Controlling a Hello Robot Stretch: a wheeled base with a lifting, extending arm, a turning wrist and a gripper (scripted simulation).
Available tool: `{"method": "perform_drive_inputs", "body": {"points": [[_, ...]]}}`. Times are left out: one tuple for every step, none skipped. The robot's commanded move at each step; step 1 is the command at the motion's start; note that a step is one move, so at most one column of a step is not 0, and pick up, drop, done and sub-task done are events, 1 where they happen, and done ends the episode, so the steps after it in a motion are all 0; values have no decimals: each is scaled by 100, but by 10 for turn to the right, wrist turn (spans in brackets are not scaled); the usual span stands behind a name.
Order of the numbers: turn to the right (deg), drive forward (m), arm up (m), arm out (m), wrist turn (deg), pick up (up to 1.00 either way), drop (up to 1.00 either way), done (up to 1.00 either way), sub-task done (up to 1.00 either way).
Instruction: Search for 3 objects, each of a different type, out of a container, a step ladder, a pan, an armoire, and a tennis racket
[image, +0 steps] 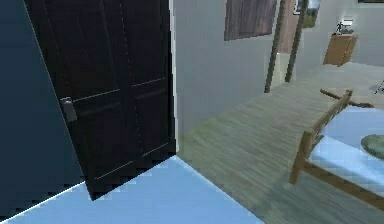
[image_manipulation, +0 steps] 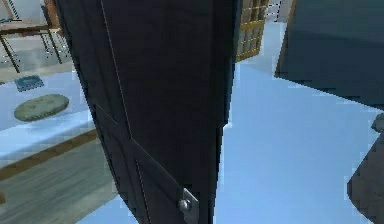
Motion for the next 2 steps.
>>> {"method": "perform_drive_inputs", "body": {"points": [[0,10,0,0,0,0,0,0,0],[90,0,0,0,0,0,0,0,0]]}}
